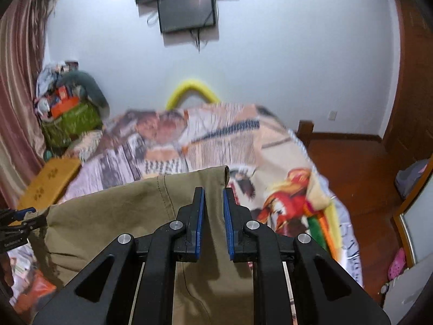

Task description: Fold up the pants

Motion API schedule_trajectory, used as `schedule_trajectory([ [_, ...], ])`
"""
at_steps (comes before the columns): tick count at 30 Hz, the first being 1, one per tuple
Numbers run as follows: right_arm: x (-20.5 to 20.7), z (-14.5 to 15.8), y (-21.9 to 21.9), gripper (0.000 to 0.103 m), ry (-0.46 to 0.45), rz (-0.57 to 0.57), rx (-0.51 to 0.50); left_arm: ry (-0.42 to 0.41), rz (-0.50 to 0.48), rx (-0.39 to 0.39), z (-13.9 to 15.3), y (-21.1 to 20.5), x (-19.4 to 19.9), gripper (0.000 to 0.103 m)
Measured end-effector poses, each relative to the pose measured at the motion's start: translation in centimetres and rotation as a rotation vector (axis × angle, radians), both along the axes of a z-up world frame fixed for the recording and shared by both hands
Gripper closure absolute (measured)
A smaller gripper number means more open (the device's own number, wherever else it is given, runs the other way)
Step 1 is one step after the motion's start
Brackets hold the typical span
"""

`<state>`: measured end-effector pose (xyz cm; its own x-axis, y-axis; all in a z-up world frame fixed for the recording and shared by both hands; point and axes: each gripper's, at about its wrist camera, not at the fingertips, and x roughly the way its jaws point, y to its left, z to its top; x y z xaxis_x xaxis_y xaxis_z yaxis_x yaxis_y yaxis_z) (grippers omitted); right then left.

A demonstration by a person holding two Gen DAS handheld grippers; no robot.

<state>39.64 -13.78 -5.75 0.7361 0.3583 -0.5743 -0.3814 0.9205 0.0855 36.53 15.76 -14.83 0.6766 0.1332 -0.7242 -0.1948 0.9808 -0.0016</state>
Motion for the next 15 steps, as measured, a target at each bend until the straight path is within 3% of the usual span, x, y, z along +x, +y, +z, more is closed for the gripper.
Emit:
schedule_trajectory([
  [6, -3.7, 2.4, -1.9, 0.091, -0.035, 0.006, 0.033, -0.037, -0.024, 0.043, 2.3, -1.6, -2.4, 0.053],
  [15, -9.8, 2.2, -3.8, 0.091, -0.026, 0.043, 0.013, -0.010, -0.053, 0.011, 1.7, -2.2, -6.6, 0.053],
])
